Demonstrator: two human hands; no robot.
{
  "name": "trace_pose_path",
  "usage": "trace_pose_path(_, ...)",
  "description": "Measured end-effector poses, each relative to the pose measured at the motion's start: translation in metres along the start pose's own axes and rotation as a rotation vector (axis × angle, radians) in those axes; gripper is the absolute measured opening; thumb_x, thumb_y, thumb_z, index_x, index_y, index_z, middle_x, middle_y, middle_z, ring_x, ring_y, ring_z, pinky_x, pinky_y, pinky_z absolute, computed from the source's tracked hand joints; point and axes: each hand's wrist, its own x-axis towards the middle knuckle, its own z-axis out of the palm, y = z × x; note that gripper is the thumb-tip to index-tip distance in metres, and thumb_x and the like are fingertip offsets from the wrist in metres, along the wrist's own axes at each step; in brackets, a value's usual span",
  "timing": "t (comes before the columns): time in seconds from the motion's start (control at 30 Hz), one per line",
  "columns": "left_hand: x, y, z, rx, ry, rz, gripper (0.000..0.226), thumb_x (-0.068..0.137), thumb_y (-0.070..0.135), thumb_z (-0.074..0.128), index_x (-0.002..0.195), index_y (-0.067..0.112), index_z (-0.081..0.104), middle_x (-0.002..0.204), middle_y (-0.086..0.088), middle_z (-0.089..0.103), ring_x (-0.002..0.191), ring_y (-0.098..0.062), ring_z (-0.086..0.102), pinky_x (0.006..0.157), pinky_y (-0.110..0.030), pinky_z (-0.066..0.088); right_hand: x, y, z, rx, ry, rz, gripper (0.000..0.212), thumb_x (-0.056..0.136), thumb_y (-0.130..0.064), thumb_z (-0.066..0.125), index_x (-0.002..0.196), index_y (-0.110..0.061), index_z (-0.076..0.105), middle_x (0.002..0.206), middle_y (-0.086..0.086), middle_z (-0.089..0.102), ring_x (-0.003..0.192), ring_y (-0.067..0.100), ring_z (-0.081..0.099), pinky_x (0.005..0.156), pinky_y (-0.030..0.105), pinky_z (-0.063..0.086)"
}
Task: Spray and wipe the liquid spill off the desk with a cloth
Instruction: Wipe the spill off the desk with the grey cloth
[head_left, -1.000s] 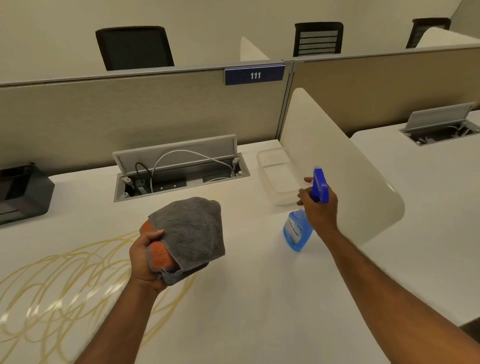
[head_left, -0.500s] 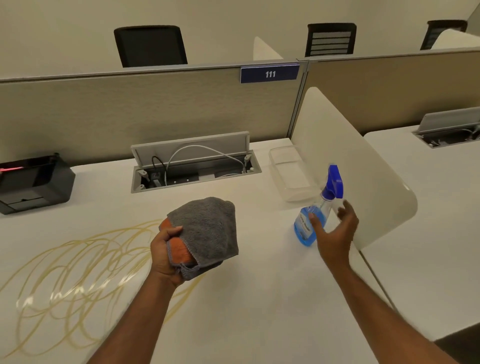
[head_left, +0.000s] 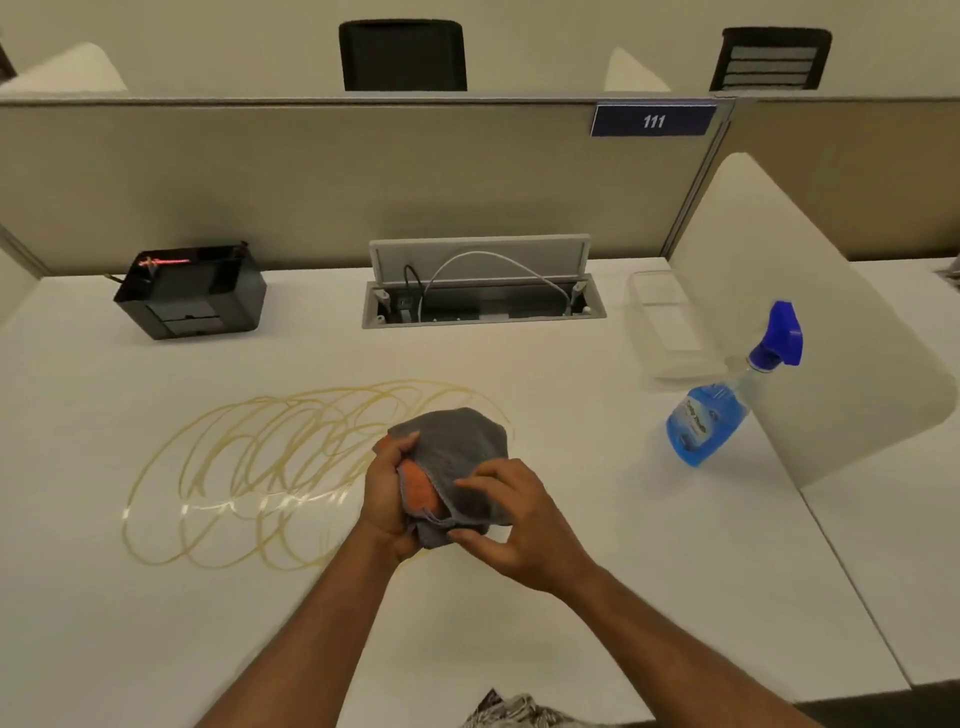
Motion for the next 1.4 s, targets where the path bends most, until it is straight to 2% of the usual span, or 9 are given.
trace_pose_path(0.1, -0.017, 0.008, -0.018, 0.028, 0.057, -0.028, 0.057, 0.091, 0.053, 0.053, 0.118, 0.006, 0.069, 0.115, -0.02, 0.072, 0.097, -0.033, 0.072, 0.084, -0.045, 0.058, 0.011, -0.021, 0.021, -0.024, -0.082, -0.061, 0.044, 0.085, -0.05, 0.069, 0.117, -0.021, 0.064, 0.113, -0.008, 0.06, 0.102, 0.007, 0.053, 0.086, 0.024, 0.049)
trace_pose_path(0.27, -0.043, 0.022, -0.048, 0.134, 0.092, -0.02, 0.079, 0.081, 0.077, 0.051, 0.103, 0.005, 0.076, 0.106, -0.018, 0.071, 0.098, -0.032, 0.068, 0.09, -0.045, 0.053, 0.019, -0.05, 0.052, 0.017, -0.101, -0.051, 0.032, 0.088, -0.038, 0.068, 0.108, -0.013, 0.07, 0.102, -0.002, 0.066, 0.092, 0.012, 0.059, 0.078, 0.029, 0.051)
trace_pose_path(0.43, -0.065, 0.036, -0.073, 0.224, 0.069, 0.043, 0.094, 0.069, 0.081, 0.058, 0.118, 0.001, 0.065, 0.101, -0.018, 0.068, 0.099, -0.03, 0.067, 0.092, -0.042, 0.054, 0.026, -0.074, 0.074, 0.075, -0.083, 0.006, 0.011, 0.088, -0.018, 0.063, 0.096, -0.015, 0.069, 0.089, -0.005, 0.065, 0.081, 0.008, 0.056, 0.069, 0.028, 0.049)
trace_pose_path(0.57, -0.081, 0.041, -0.085, 0.405, 0.018, 0.121, 0.066, 0.073, 0.048, 0.08, 0.114, 0.0, 0.063, 0.106, -0.021, 0.07, 0.105, -0.035, 0.069, 0.089, -0.045, 0.057, 0.034, -0.089, 0.082, 0.134, -0.066, 0.059, 0.014, 0.084, -0.016, 0.054, 0.092, -0.017, 0.066, 0.083, -0.006, 0.064, 0.076, 0.009, 0.057, 0.066, 0.03, 0.049)
trace_pose_path(0.63, -0.086, 0.044, -0.09, 0.513, -0.008, 0.165, 0.049, 0.076, 0.03, 0.079, 0.115, 0.004, 0.064, 0.11, -0.021, 0.071, 0.108, -0.037, 0.069, 0.09, -0.047, 0.058, 0.038, -0.093, 0.084, 0.19, -0.062, 0.087, 0.013, 0.084, -0.012, 0.056, 0.089, -0.015, 0.067, 0.079, -0.003, 0.065, 0.073, 0.012, 0.058, 0.066, 0.034, 0.049)
trace_pose_path(0.8, -0.098, 0.057, -0.107, 0.614, -0.002, 0.156, 0.051, 0.076, 0.017, 0.076, 0.125, 0.014, 0.06, 0.117, -0.009, 0.072, 0.11, -0.027, 0.069, 0.093, -0.047, 0.058, 0.05, -0.094, 0.083, 0.421, -0.039, 0.253, 0.023, 0.088, -0.014, 0.052, 0.096, -0.021, 0.073, 0.085, -0.009, 0.072, 0.084, 0.015, 0.066, 0.072, 0.028, 0.056)
trace_pose_path(0.9, -0.103, 0.065, -0.116, 0.743, 0.141, 0.181, 0.032, 0.086, 0.004, 0.067, 0.115, 0.017, 0.065, 0.108, -0.005, 0.074, 0.106, -0.026, 0.069, 0.085, -0.039, 0.059, 0.058, -0.091, 0.083, 0.5, -0.009, 0.331, 0.024, 0.091, -0.018, 0.051, 0.096, -0.026, 0.073, 0.089, -0.01, 0.073, 0.088, 0.013, 0.068, 0.074, 0.024, 0.056)
trace_pose_path(1.07, -0.116, 0.089, -0.144, 0.982, 0.485, 0.316, 0.015, 0.091, 0.012, 0.059, 0.087, 0.019, 0.071, 0.077, 0.002, 0.075, 0.081, -0.021, 0.072, 0.066, -0.034, 0.058, 0.068, -0.08, 0.081, 0.554, 0.082, 0.413, 0.034, 0.096, -0.008, 0.055, 0.088, -0.036, 0.074, 0.088, -0.009, 0.074, 0.085, 0.011, 0.069, 0.072, 0.022, 0.056)
trace_pose_path(1.4, -0.137, 0.154, -0.207, 1.319, 0.516, 0.419, 0.013, 0.088, 0.02, 0.069, 0.091, 0.032, 0.074, 0.09, 0.014, 0.071, 0.085, -0.008, 0.066, 0.073, -0.026, 0.051, 0.087, -0.071, 0.083, 0.49, 0.039, 0.645, 0.034, 0.098, -0.014, 0.052, 0.082, -0.031, 0.077, 0.082, -0.012, 0.074, 0.082, 0.005, 0.067, 0.071, 0.024, 0.053)
